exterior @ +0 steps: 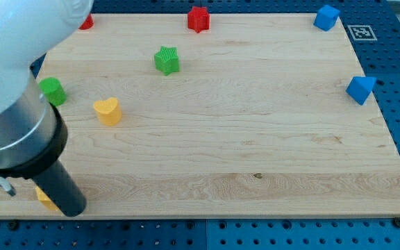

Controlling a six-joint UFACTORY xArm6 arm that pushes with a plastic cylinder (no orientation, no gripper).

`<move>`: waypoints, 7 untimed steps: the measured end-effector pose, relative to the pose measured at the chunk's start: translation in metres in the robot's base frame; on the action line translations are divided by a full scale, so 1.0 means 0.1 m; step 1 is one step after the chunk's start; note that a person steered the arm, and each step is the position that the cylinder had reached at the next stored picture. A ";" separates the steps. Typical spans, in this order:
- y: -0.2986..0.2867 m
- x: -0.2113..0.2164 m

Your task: Push the green star to the center

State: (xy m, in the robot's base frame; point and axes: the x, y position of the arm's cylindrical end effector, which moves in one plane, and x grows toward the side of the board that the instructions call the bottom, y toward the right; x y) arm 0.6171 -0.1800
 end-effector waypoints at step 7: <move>0.94 -1.06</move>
State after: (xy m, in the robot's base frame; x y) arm 0.5109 -0.0861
